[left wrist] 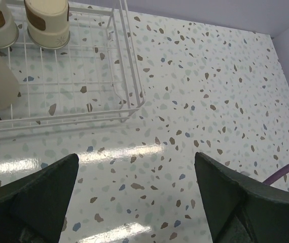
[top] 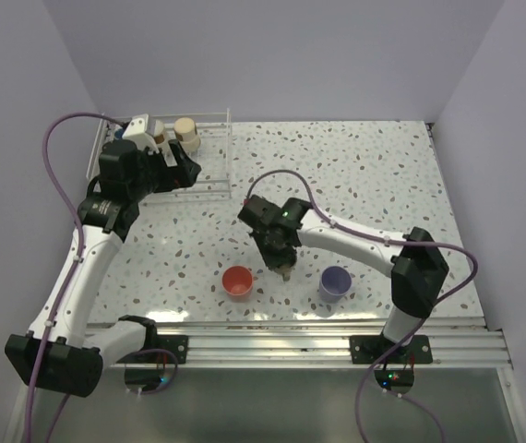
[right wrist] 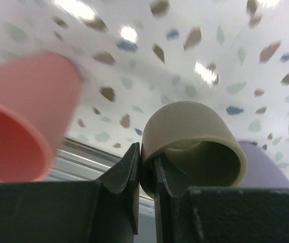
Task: Load the cups into the dish rack
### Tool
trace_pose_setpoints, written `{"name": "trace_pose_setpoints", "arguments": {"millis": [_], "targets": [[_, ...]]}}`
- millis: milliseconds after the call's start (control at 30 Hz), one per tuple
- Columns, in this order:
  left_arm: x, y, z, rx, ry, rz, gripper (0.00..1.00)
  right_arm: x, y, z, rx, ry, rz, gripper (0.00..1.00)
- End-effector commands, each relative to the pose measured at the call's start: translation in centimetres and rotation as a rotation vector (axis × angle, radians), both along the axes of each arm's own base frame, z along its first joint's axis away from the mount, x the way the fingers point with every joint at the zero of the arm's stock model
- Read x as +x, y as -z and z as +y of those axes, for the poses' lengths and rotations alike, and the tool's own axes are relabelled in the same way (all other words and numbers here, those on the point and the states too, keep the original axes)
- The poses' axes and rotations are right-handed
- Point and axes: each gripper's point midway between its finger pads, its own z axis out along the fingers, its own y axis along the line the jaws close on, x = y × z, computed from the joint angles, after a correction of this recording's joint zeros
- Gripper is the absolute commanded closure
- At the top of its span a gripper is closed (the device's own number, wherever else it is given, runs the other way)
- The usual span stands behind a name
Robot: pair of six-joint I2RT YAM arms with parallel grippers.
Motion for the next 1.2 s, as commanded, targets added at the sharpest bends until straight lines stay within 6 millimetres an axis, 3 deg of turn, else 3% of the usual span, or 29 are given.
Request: {"name": "trace_pose_setpoints", "arguments": {"millis": [0,33,67,100,133,200,233,300,333,533,600,633,667,700,733,767,833,867,900,967,1000,1033,1167], "targets": [[0.7,-2.2,0.1,0.017,0.000,-0.059,0.01,5.0,-6.7,1.9,0.114,0.025,-0.124,1.00],[1.0,-2.7,0.1,0.017,-0.001,-0.067,0.01,6.5,-9.4,2.7,0.180,0.042,-0.152,1.00],[1.0,-3.0,0.0,0.018,0.000,-0.072,0.01,8.3,-10.5,2.2,0.221,0.087,-0.155,1.00],[1.2,-4.0,0.0,0.017,0.001,-0.094,0.01,8.8,-11.7,2.7,0.289,0.093,-0.131,1.00],[1.3,-4.3,0.0,0.017,0.005,-0.100,0.01,11.0,-14.1,2.6,0.367,0.130,-0.166,1.00],[1.5,-5.8,-0.2,0.014,0.012,-0.134,0.00,11.8,-17.1,3.5,0.508,0.129,-0.153,1.00],[1.5,-6.3,-0.4,0.006,0.027,-0.145,0.00,13.6,-19.3,3.4,0.593,0.149,-0.194,1.00],[1.7,-8.0,-1.0,-0.016,0.058,-0.199,0.00,14.4,-22.0,4.0,0.732,0.173,-0.189,1.00],[1.6,-8.6,-1.6,-0.032,0.087,-0.211,0.00,15.1,-24.6,4.2,0.843,0.161,-0.212,1.00],[3.1,-12.2,-2.2,-0.084,0.093,-0.268,0.00,16.4,-32.4,5.3,1.256,0.195,-0.117,1.00],[3.0,-13.7,-3.0,-0.154,0.150,-0.279,0.00,16.7,-33.3,5.6,1.347,0.193,-0.074,1.00],[3.3,-14.7,-3.4,-0.193,0.179,-0.312,0.00,17.2,-35.7,5.6,1.440,0.142,-0.124,1.00],[3.5,-15.4,-2.9,-0.228,0.188,-0.330,0.00,17.0,-36.1,6.0,1.492,0.159,-0.037,1.00],[3.1,-15.5,-3.6,-0.305,0.233,-0.312,0.00,17.1,-37.8,6.1,1.571,0.099,-0.065,1.00],[3.1,-17.0,-3.7,-0.337,0.256,-0.370,0.00,17.1,-38.7,6.2,1.629,0.128,0.005,1.00],[3.3,-16.8,-3.4,-0.368,0.262,-0.373,0.00,17.4,-38.8,6.4,1.663,0.122,0.032,1.00],[1.9,-19.5,-4.6,-0.448,0.398,-0.472,0.00,17.5,-41.1,6.0,1.785,0.105,0.057,1.00],[1.7,-19.2,-5.0,-0.470,0.438,-0.476,0.00,18.3,-41.0,6.1,1.822,0.127,0.071,1.00],[1.1,-19.0,-5.9,-0.507,0.508,-0.460,0.00,18.1,-42.4,5.8,1.894,0.076,0.046,1.00],[0.0,-20.4,-6.4,-0.512,0.593,-0.561,0.00,18.3,-43.5,5.5,1.978,0.099,0.127,1.00],[-0.2,-19.4,-6.8,-0.548,0.627,-0.530,0.00,18.7,-44.0,5.2,2.035,0.083,0.113,1.00],[-0.9,-20.4,-6.8,-0.542,0.665,-0.606,0.00,18.7,-44.4,5.1,2.061,0.097,0.156,1.00],[-1.2,-20.3,-7.0,-0.590,0.707,-0.659,0.00,19.1,-45.2,4.8,2.113,0.078,0.160,1.00]]}}
